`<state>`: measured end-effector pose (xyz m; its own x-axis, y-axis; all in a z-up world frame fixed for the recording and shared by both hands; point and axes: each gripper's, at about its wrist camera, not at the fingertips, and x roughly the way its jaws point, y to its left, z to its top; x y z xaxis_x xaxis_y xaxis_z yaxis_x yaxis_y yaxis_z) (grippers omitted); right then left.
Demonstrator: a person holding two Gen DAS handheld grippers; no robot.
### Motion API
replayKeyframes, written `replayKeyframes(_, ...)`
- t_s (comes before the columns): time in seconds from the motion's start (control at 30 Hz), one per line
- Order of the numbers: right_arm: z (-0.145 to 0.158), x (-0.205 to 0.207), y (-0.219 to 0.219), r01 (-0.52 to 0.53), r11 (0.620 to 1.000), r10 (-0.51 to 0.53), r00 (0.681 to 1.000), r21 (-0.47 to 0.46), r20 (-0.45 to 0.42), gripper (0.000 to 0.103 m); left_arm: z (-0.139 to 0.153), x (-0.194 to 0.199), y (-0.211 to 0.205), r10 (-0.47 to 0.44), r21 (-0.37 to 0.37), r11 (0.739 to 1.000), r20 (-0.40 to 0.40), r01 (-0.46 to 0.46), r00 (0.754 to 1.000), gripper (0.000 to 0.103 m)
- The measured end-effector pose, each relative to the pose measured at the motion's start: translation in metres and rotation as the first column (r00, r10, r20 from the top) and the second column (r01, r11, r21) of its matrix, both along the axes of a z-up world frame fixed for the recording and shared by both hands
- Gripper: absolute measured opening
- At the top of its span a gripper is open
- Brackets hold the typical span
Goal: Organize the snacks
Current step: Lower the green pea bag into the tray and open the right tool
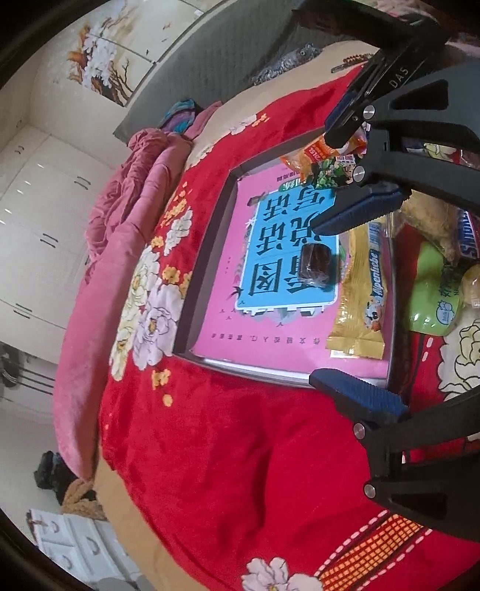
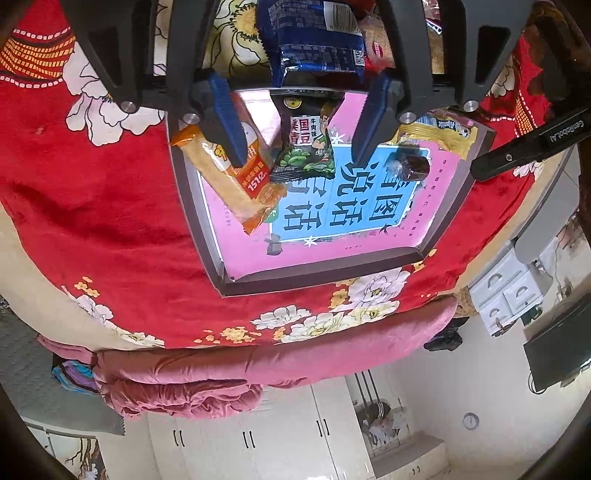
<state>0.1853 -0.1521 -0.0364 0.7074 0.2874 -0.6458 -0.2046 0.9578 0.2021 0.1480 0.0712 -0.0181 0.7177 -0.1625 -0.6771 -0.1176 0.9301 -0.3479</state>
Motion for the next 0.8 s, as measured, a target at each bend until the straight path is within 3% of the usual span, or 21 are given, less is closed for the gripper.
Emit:
replayKeyframes(0.23, 0.008, -0.006, -0.002, 0.001, 1.0, -0.001, 0.999, 0.017, 0.042, 0.072, 0.005, -0.003, 0.001, 0.004, 0.011, 1.0, 0.02, -0.004, 1.0, 0.079)
replayKeyframes(0.8, 0.015, -0.018, -0.006, -0.013, 1.0, 0.011, 0.997, 0.028, 0.075, 0.08, 0.012, -0.017, -0.012, -0.061, 0.015, 0.998, 0.033, 0.06, 0.998, 0.081)
